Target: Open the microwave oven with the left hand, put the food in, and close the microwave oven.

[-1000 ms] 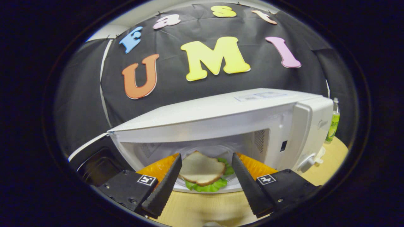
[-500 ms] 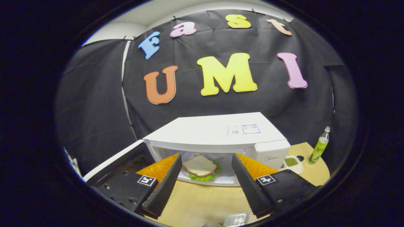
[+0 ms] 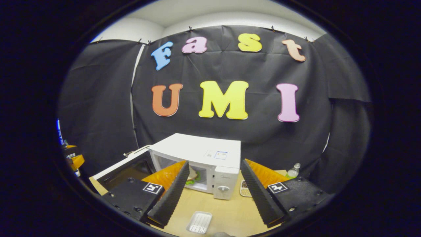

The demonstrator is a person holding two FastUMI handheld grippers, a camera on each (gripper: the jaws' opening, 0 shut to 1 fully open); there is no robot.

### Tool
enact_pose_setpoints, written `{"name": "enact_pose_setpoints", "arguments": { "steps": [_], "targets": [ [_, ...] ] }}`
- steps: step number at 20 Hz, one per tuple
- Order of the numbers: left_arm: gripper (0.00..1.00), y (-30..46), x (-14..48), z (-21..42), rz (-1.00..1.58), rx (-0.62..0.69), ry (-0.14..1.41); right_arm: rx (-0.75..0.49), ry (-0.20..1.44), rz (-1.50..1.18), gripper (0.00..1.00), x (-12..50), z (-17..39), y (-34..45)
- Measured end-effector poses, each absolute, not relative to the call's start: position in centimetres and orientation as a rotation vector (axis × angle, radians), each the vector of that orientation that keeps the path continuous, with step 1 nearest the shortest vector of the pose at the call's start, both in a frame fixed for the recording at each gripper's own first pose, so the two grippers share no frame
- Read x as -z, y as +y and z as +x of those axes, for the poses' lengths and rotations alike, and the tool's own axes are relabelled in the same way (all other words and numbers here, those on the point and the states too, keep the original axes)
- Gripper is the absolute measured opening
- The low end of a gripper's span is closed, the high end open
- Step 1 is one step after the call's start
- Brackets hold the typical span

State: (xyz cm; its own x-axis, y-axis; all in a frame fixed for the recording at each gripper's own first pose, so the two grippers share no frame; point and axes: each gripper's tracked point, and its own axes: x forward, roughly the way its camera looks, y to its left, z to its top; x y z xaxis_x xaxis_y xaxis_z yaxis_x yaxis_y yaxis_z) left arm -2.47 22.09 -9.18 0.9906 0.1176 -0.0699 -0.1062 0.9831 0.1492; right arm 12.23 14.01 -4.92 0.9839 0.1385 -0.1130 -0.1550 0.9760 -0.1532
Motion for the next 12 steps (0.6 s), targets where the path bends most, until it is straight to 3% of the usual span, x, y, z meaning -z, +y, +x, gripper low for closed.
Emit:
{"name": "enact_pose_setpoints", "arguments": {
  "steps": [2,3,4,5,6,7,8,11,12],
  "targets": [
    [0.96,22.5,9.1,-2.2,0.147,-0.111,0.066,-0.126,0.079,-0.163,0.92,3.5,10.7,12.4],
    [0.96,22.7,9.1,-2.1,0.147,-0.106,0.059,-0.114,0.067,-0.166,1.0,3.2,9.9,11.3],
    [0.96,22.8,9.1,-2.1,0.145,-0.103,0.061,-0.104,0.066,-0.164,0.92,2.9,9.2,10.8],
    [0.96,23.1,9.3,-2.0,0.141,-0.102,0.062,-0.098,0.066,-0.156,1.0,2.9,8.7,10.5],
    [0.95,23.2,9.6,-1.9,0.137,-0.101,0.068,-0.093,0.07,-0.145,0.92,2.9,7.9,10.1],
    [0.9,23.6,9.8,-1.7,0.133,-0.109,0.07,-0.086,0.071,-0.133,0.92,3.0,7.5,9.6],
    [0.95,23.9,10.1,-1.7,0.122,-0.111,0.078,-0.082,0.077,-0.125,0.92,3.1,7.1,9.2],
    [0.41,24.6,10.9,-1.7,0.087,-0.131,0.084,-0.075,0.1,-0.109,0.92,3.5,6.4,8.2],
    [0.23,24.9,11.2,-1.7,0.088,-0.147,0.084,-0.07,0.106,-0.106,1.0,3.5,6.2,7.8]
  ]
}}
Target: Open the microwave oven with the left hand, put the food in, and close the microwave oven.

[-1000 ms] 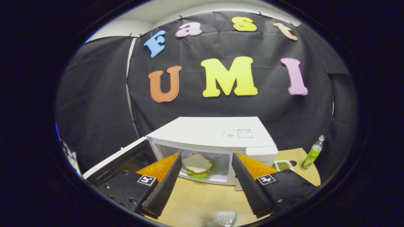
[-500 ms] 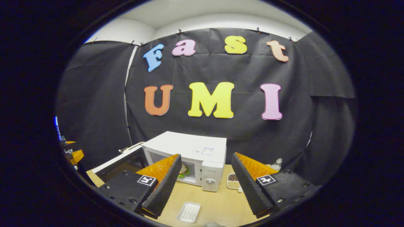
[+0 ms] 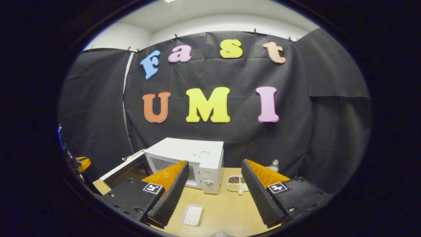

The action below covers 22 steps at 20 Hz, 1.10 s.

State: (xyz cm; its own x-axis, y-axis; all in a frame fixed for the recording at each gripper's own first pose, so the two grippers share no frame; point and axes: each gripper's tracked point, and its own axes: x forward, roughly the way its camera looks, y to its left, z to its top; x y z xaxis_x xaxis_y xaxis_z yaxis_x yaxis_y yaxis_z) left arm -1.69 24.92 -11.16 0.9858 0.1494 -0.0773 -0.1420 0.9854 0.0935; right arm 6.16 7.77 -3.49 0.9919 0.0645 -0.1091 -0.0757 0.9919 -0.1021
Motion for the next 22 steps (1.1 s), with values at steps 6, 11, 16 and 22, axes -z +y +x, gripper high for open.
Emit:
{"name": "enact_pose_setpoints", "arguments": {
  "steps": [6,11,16,22],
  "targets": [
    [0.0,25.8,15.2,-0.6,0.094,-0.141,0.146,-0.05,0.124,-0.083,0.92,3.2,5.4,6.3],
    [0.0,25.2,20.2,1.1,0.088,-0.093,0.216,-0.024,0.131,-0.077,0.92,3.0,4.4,5.7],
    [0.0,23.6,22.4,2.0,0.068,-0.043,0.248,-0.001,0.149,-0.086,0.92,3.1,3.6,5.2],
    [0.0,21.3,22.8,2.1,0.088,0.013,0.254,-0.015,0.166,-0.062,0.92,3.4,3.3,6.0]
  ]
}}
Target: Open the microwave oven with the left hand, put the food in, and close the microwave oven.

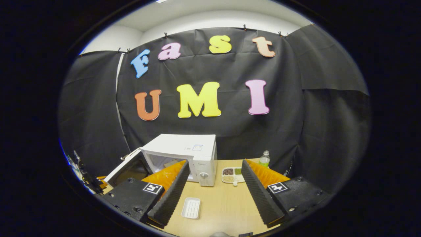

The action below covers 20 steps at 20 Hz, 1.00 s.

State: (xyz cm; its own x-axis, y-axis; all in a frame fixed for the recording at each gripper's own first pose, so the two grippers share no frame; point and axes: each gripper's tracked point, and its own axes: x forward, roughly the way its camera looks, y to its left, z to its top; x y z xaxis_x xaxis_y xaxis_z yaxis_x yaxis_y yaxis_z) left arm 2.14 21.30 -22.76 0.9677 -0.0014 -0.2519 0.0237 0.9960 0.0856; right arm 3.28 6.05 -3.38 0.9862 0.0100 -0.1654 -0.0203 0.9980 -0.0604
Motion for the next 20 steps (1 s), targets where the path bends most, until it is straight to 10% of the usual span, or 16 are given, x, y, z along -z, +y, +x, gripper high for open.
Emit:
{"name": "enact_pose_setpoints", "arguments": {
  "steps": [20],
  "targets": [
    [0.0,3.1,22.5,4.7,0.139,0.329,0.244,0.009,0.187,-0.045,1.0,3.7,3.0,1.8]
  ]
}}
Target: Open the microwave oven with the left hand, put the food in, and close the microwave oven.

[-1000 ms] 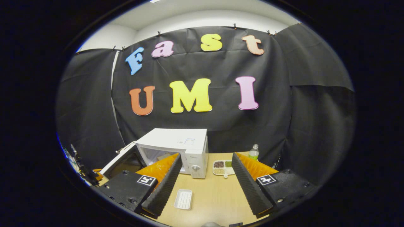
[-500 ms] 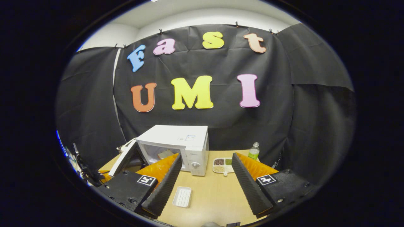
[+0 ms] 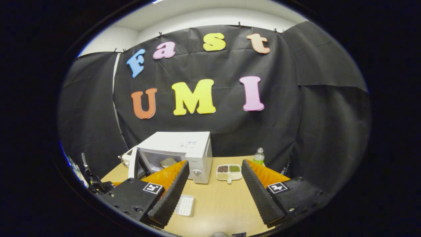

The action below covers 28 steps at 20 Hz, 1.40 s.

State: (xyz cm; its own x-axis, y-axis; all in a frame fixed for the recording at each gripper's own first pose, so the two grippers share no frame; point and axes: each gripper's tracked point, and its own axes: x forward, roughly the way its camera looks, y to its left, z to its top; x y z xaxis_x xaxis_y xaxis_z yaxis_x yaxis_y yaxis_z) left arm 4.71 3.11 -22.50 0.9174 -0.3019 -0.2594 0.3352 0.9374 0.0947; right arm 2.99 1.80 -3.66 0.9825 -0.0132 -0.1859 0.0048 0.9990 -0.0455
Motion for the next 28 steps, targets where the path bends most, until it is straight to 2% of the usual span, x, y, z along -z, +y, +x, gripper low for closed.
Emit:
{"name": "enact_pose_setpoints", "arguments": {
  "steps": [1,2,3,5,6,7,8,15,16,19,20,27,28],
  "targets": [
    [0.0,2.2,22.5,4.9,0.141,0.344,0.243,0.015,0.186,-0.044,0.92,3.7,3.0,1.5],
    [0.0,1.4,22.6,5.2,0.145,0.357,0.245,0.02,0.184,-0.042,1.0,3.7,2.9,1.1],
    [0.0,0.6,22.6,5.5,0.148,0.37,0.245,0.025,0.185,-0.04,0.92,3.7,2.8,0.8],
    [0.0,-1.0,22.4,6.3,0.158,0.397,0.24,0.037,0.186,-0.033,0.92,3.7,2.8,0.0],
    [0.0,-1.8,22.4,6.8,0.164,0.407,0.238,0.043,0.186,-0.029,1.0,3.7,2.7,-0.4],
    [0.0,-2.3,22.3,7.1,0.17,0.418,0.235,0.051,0.186,-0.026,1.0,3.7,2.6,-0.7],
    [0.0,-2.9,22.3,7.6,0.173,0.426,0.233,0.055,0.186,-0.021,0.92,3.6,2.6,-1.1],
    [0.0,-6.7,22.2,11.4,0.18,0.461,0.222,0.089,0.191,-0.009,0.92,3.8,2.5,-3.1],
    [0.0,-7.1,22.2,12.0,0.176,0.46,0.222,0.094,0.192,-0.008,1.0,3.8,2.6,-3.4],
    [0.0,-8.0,22.4,13.7,0.152,0.454,0.23,0.112,0.198,-0.005,1.0,3.9,2.7,-4.4],
    [0.0,-8.2,22.5,14.3,0.144,0.451,0.231,0.119,0.199,-0.005,0.92,3.9,2.7,-4.7],
    [0.0,-9.5,22.8,18.7,0.128,0.429,0.231,0.146,0.22,0.002,0.92,4.6,3.6,-6.3],
    [0.0,-9.8,22.7,19.2,0.125,0.426,0.232,0.149,0.221,0.002,1.0,4.6,3.6,-6.4]
  ]
}}
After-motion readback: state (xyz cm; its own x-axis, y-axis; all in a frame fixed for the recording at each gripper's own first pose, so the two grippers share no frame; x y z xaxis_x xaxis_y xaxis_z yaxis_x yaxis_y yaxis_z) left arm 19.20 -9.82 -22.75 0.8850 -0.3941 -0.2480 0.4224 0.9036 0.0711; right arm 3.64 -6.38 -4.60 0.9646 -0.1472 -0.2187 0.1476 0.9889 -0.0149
